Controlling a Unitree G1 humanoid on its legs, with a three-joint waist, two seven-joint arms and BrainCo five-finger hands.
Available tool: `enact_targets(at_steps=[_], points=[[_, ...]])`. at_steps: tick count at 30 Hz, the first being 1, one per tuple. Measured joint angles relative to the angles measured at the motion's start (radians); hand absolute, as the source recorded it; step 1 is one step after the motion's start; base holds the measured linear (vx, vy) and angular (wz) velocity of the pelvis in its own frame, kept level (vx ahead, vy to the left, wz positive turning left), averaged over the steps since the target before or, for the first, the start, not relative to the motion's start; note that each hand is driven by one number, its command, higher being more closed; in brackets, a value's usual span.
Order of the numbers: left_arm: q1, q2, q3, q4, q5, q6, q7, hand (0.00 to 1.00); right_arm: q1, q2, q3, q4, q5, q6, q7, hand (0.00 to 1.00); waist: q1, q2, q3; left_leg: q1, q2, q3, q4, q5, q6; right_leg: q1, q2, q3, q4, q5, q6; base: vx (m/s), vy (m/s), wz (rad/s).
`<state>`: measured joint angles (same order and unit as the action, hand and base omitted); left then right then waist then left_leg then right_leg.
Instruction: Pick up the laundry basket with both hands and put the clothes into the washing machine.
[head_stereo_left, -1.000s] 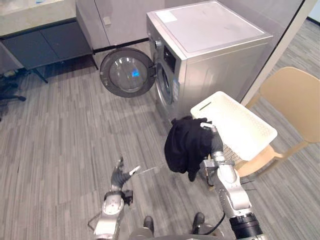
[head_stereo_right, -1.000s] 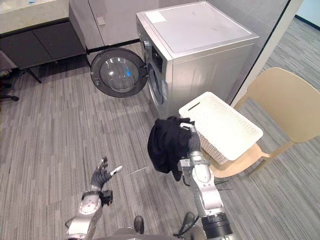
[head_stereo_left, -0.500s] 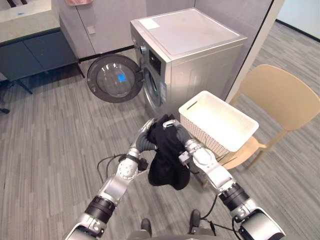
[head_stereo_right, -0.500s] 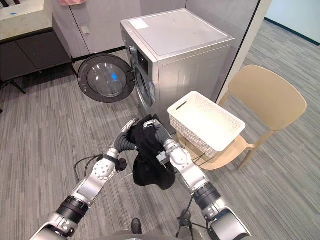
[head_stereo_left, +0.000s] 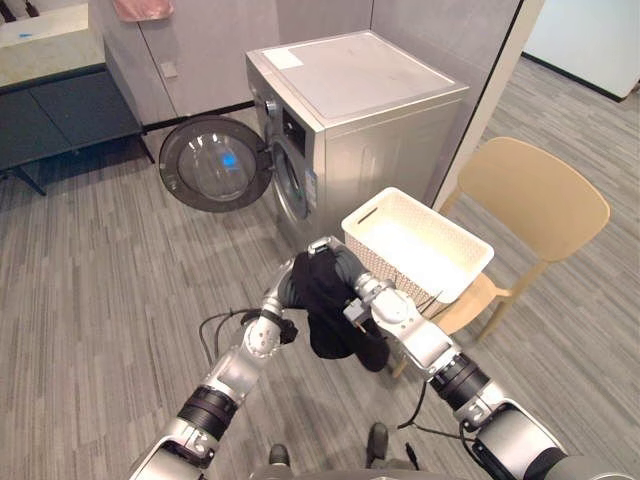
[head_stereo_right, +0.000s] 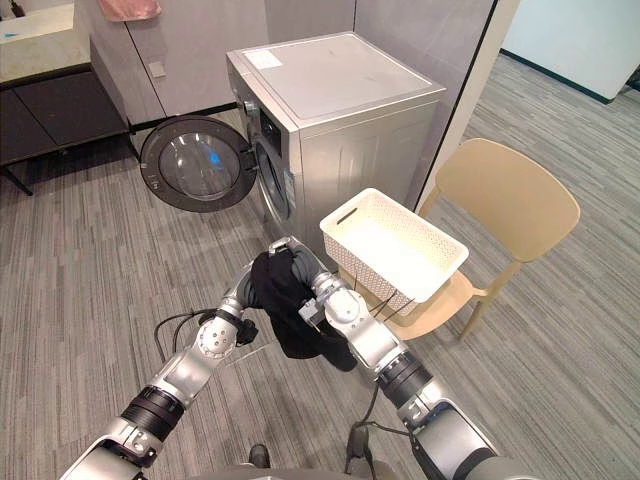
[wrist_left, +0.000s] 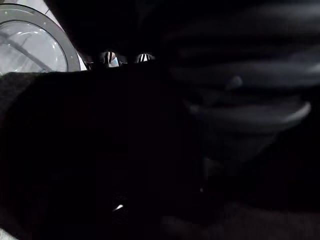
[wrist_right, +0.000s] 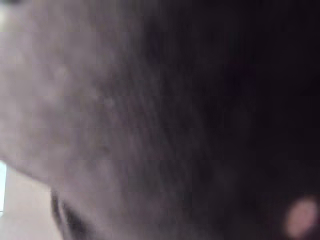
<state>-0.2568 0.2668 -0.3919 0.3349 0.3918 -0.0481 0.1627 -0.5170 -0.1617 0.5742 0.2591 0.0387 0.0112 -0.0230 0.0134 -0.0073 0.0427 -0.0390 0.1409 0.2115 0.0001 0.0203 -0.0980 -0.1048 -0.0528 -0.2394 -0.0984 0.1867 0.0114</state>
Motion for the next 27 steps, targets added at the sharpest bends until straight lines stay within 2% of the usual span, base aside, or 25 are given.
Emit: enact_targets(at_steps=[9,13,15,20,27], points=[[0.004,-0.045,0.013,0.021,-0.096,0.018,0.058,1.00,-0.047,0.022,-0.004,-0.010,-0.260,-0.002,-0.027,0.00,0.000,-0.003,0.000,-0.001,0.000,-0.002,-0.003,0.000,0.000,0.000,0.000,0.000,0.000,0.000,0.000,0.00,0.004,0.00],[0.044,-0.074,0.056,0.011,-0.116,0.021,0.061,1.00,-0.024,0.027,-0.028,-0.031,-0.350,-0.004,-0.031,0.00,-0.001,-0.015,0.001,0.000,0.000,-0.002,-0.005,0.000,0.000,0.000,0.000,0.000,0.000,-0.001,0.001,0.00,0.000,0.00],[0.069,-0.082,0.065,0.007,-0.120,0.021,0.061,1.00,0.021,0.015,-0.063,-0.064,-0.379,-0.009,-0.033,0.00,0.000,-0.021,0.000,0.001,0.000,-0.004,-0.007,0.000,0.000,0.002,0.000,0.000,0.000,-0.002,0.003,0.00,0.013,0.02],[0.175,-0.090,0.194,-0.051,-0.165,0.022,0.061,1.00,0.215,-0.027,-0.198,-0.138,-0.442,-0.014,-0.037,0.00,-0.001,-0.030,-0.002,0.012,-0.001,-0.006,-0.031,-0.002,0.004,0.011,0.000,0.001,0.000,-0.020,0.022,0.02,0.026,0.03],[0.283,-0.126,0.343,-0.082,-0.246,0.022,0.064,1.00,0.463,-0.041,-0.407,-0.202,-0.441,-0.014,-0.040,0.00,-0.003,-0.031,-0.003,0.016,-0.002,-0.008,-0.039,0.000,0.000,0.014,0.001,0.014,0.000,-0.022,0.019,0.05,0.021,0.01]])
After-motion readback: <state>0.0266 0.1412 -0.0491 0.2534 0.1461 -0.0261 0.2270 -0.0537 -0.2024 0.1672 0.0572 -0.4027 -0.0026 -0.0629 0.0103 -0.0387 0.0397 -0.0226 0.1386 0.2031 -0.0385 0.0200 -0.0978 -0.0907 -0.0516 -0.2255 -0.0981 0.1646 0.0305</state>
